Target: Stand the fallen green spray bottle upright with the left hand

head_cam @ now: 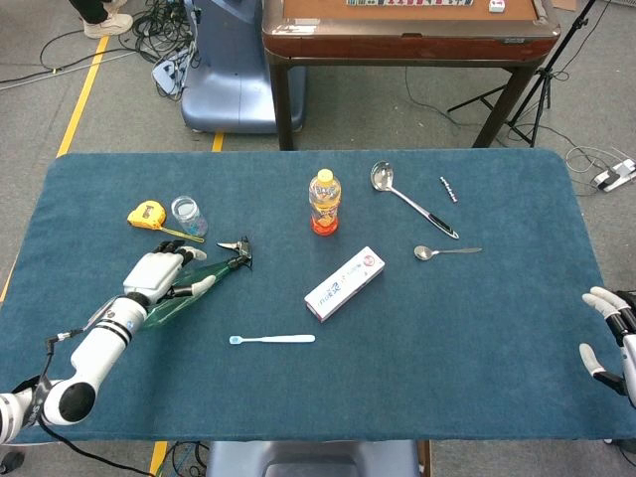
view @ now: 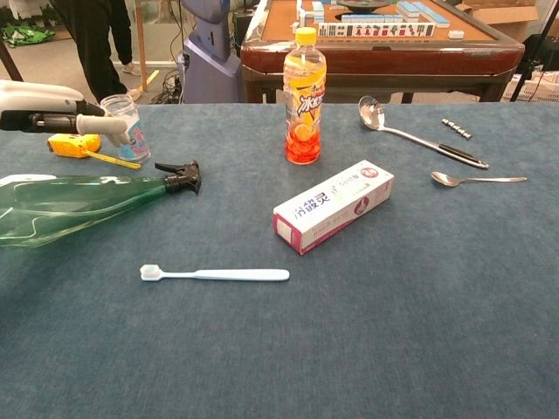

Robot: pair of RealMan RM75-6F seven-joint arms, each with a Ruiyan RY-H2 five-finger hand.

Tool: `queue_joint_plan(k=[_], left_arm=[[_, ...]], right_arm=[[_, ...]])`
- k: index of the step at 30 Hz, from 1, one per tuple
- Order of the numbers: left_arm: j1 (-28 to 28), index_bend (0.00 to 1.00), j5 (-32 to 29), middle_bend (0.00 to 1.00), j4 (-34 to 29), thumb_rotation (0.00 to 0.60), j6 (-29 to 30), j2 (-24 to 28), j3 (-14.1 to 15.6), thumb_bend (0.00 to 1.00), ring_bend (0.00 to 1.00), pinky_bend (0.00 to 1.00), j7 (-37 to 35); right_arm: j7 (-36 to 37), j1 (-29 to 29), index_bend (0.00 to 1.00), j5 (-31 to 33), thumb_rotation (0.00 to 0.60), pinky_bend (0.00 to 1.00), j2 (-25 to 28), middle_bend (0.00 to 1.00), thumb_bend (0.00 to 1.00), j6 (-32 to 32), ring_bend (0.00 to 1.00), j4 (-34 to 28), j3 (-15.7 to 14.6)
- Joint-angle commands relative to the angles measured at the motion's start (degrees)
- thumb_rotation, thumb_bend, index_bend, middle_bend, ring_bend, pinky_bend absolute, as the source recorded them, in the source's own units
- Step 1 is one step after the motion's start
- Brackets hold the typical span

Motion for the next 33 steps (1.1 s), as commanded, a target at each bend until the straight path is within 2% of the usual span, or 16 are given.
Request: queue_joint_plan(k=[1,8,15,22,30,31,33], left_arm=[[-3.96,0.22,-7.13,0.2,2.79,0.05,1.92,-3.71,0.91,0.23,0.02,0.0,6.26],[-9.66,0.24,-21.38,0.23,6.27,0.008,6.22,-8.56,3.1,0.23,0.03,0.0,17.63],[-12.74,0.26,-28.91,0.25,7.93,0.004,6.01,-11.06,4.32,0.23,0.03,0.0,23.3],[-13.75,0.28,-28.57,0.28,4.74,0.001,3.66,-10.04,4.7,0.23,0.05,0.0,23.7],[-12.57,0.3,-20.06,0.29,-1.7,0.004,5.72,-7.98,6.25,0.23,0.05,0.0,22.44],[-12.29,0.3,-18.96,0.29,-2.16,0.031,6.11,-7.96,6.48,0.23,0.06,0.0,22.24],[-11.91,0.29,-16.67,0.29,-2.49,0.196,7.33,-8.19,7.3,0.23,0.06,0.0,22.66]], right_arm=[[0.22,0.03,0.22,0.0,0.6,0.14,-0.06,0.2,0.33,-0.1,0.12,0.18,0.0],[0.71,-0.05,0.22,0.19,0.6,0.14,-0.02,0.2,0.33,-0.13,0.12,0.57,0.02],[0.74,-0.03,0.22,0.34,0.6,0.14,-0.1,0.2,0.33,-0.37,0.12,0.59,0.0],[0.51,0.09,0.22,0.48,0.6,0.14,-0.14,0.2,0.33,-0.63,0.12,0.39,0.06],[0.3,0.08,0.22,0.65,0.6,0.14,-0.35,0.2,0.33,-0.81,0.12,0.47,0.02],[0.34,0.09,0.22,0.72,0.6,0.14,-0.37,0.2,0.33,-0.86,0.12,0.53,0.01],[0.4,0.12,0.22,0.78,0.6,0.14,-0.43,0.2,0.33,-0.97,0.12,0.61,0.02]])
